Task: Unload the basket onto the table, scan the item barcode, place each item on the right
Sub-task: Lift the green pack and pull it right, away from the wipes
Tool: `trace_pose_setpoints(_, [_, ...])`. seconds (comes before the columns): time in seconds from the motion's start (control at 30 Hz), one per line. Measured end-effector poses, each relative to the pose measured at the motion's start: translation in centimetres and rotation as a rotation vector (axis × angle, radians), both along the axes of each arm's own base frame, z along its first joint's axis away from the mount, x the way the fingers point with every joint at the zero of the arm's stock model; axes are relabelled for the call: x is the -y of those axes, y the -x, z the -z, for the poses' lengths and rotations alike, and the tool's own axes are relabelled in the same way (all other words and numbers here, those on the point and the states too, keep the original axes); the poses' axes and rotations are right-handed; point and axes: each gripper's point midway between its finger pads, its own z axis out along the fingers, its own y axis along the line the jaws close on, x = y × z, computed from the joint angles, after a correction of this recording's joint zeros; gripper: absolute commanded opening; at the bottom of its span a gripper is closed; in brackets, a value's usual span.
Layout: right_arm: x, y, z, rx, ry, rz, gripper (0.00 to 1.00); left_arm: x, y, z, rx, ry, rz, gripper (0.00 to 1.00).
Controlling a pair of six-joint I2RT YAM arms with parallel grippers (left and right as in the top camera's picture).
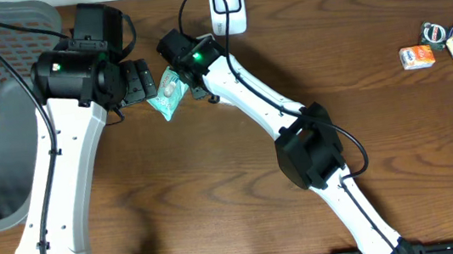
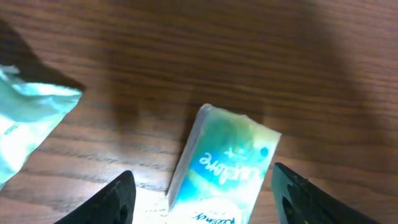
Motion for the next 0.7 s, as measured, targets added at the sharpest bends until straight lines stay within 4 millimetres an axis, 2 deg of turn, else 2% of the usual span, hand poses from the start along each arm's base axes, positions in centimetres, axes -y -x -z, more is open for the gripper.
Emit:
trace_pose_setpoints(0.17, [0.2, 0.0, 1.5, -0.014, 0.018, 0.012, 0.5, 0.0, 0.0, 0.0, 0.0, 0.0, 0.0, 0.98])
trace_pose_setpoints(0.27, [0.3, 0.2, 2.8, -0.034, 0.032, 0.014, 0.49, 0.0, 0.0, 0.0, 0.0, 0.0, 0.0, 0.98])
trace_pose_setpoints(0.37, [0.3, 0.3, 3.2, -0.044, 0.032, 0.013, 0.46, 0.0, 0.0, 0.0, 0.0, 0.0, 0.0, 0.98])
trace_pose_setpoints(0.43, [0.3, 0.3, 3.2, -0.044, 0.031, 0.012, 0.35, 0.0, 0.0, 0.0, 0.0, 0.0, 0.0, 0.98])
trace_pose_setpoints(0.5, [0.3, 0.4, 3.3, -0.046, 0.033, 0.01, 0.17, 0.0, 0.0, 0.0, 0.0, 0.0, 0.0, 0.98])
trace_pose_setpoints(0.53, [0.4, 0.4, 3.3, -0.047, 0.036, 0.01, 0.02, 0.0, 0.0, 0.0, 0.0, 0.0, 0.0, 0.98])
trace_pose_setpoints(0.7, [0.6, 0.5, 3.3, -0.052, 0.043, 0.017, 0.01, 0.0, 0.0, 0.0, 0.0, 0.0, 0.0, 0.98])
